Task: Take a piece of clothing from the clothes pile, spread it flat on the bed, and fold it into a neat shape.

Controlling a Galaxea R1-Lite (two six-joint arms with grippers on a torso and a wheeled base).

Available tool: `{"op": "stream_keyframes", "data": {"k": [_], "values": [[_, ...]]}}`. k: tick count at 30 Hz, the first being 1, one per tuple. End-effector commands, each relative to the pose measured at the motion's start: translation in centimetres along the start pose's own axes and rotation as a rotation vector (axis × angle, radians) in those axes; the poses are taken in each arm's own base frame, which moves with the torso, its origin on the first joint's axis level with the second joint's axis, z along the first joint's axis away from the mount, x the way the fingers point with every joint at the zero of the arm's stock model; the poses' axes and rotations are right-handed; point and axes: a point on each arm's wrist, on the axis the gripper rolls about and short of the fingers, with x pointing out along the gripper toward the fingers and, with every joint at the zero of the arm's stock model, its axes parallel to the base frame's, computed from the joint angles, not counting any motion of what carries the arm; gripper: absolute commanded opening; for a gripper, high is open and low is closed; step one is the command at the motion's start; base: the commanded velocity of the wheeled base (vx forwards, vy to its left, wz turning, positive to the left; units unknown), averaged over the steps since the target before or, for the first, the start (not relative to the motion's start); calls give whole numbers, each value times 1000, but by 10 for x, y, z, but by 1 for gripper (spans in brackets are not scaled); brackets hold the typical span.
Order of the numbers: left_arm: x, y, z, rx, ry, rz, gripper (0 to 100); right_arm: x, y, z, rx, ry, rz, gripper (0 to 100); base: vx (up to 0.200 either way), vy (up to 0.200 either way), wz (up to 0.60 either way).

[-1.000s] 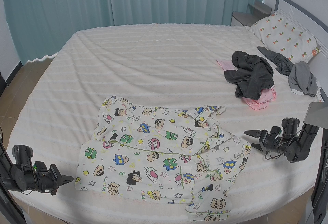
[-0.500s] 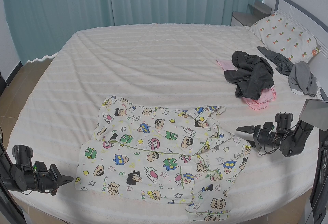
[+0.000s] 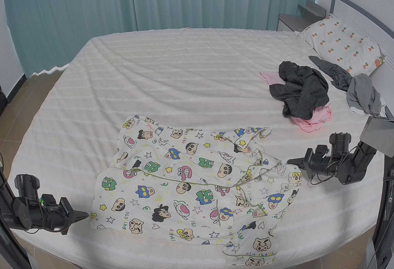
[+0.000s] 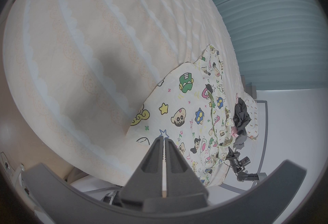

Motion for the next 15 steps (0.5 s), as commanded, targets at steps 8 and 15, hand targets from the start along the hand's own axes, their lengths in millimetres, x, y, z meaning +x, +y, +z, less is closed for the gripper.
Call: {"op": "stream_keyframes", "data": {"k": [8,15], "values": [[0,0,0,-1,-1,0,0,-5,10,0,-120,-170,-29,0,0,0,0],[0,0,0,-1,-1,0,0,-8,11,-12,-128,-152,-29,0,0,0,0]]}}
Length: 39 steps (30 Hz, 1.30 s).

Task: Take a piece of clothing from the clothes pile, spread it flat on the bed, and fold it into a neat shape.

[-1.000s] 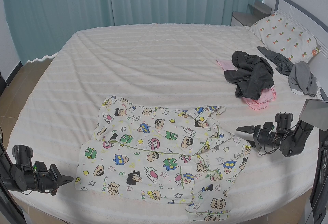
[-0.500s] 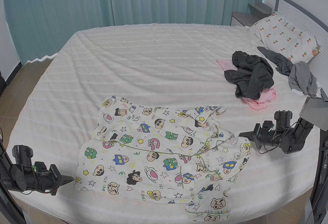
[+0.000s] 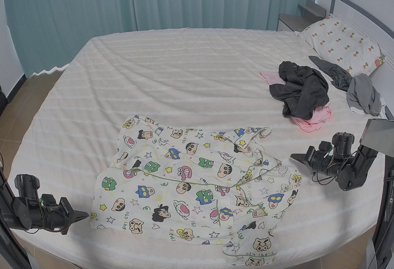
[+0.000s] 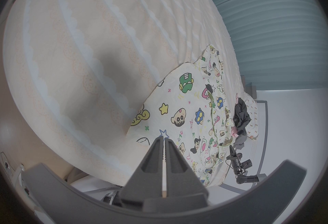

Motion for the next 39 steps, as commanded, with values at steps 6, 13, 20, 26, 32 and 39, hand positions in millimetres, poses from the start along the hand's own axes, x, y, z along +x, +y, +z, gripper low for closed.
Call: {"op": "stream_keyframes", "data": {"k": [6,13,20,26,32,39], "values": [[0,0,0,-1,-1,1,0,-6,-8,-8,33,54,-61,100,0,0,0],[0,0,0,-1,0,0,0,-7,-10,-12,44,62,-73,100,0,0,0],[0,0,0,-1,0,0,0,-7,-8,-18,59,87,-74,0,0,0,0],[0,0,0,-1,0,0,0,-6,-7,-22,77,124,-88,0,0,0,0],[0,0,0,-1,0,0,0,-8,-3,-19,69,109,-77,0,0,0,0],[0,0,0,-1,-1,-1,0,-14,8,-15,-22,13,-70,0,0,0,0]]}}
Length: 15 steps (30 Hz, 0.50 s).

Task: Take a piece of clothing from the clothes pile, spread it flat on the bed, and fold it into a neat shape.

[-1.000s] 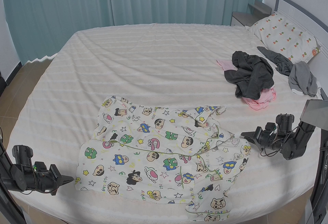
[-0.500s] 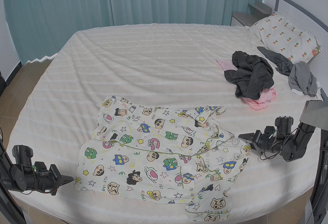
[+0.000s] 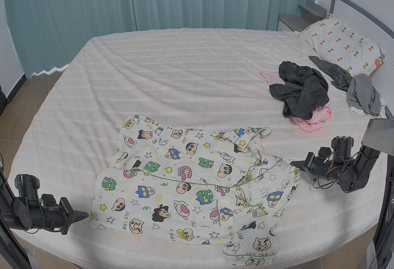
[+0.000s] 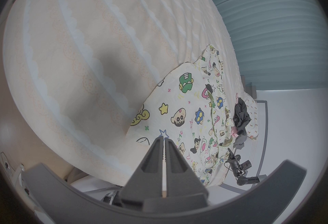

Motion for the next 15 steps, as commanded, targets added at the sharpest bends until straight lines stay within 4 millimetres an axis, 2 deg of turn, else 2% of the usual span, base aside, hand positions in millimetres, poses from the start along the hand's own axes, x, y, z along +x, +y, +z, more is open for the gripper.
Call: {"op": "stream_keyframes", "data": {"k": [1,4,5,8,15], "values": [[0,0,0,-1,-1,0,0,-5,7,-5,-81,-65,-18,0,0,0,0],[0,0,0,0,0,0,0,-6,8,-11,-131,-63,-31,0,0,0,0],[0,0,0,-1,-3,1,0,-8,6,-26,-228,-18,-59,0,0,0,0],[0,0,0,-1,-3,1,0,-7,6,-39,-318,14,-94,0,0,0,0],[0,0,-1,-2,0,1,0,-1,9,-47,-452,14,-174,0,0,0,0]]}}
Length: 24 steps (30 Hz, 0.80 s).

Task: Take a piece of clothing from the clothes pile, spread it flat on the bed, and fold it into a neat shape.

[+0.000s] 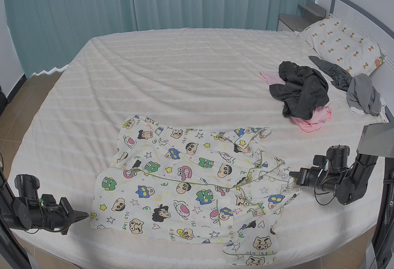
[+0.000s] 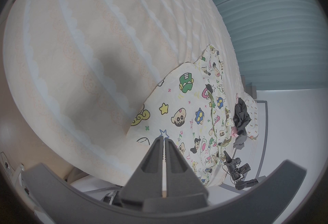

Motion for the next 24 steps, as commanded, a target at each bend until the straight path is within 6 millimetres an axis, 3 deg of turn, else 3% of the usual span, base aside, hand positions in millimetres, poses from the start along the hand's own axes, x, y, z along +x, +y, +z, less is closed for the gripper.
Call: {"op": "stream_keyframes", "data": {"k": [1,7,24], "values": [[0,0,0,-3,1,2,0,3,6,-10,-51,39,-27,0,0,0,0],[0,0,0,-2,1,0,0,9,3,-2,-125,-11,-178,0,0,0,0],[0,0,0,-2,1,0,0,1,6,19,-144,-114,-263,0,0,0,0]]}}
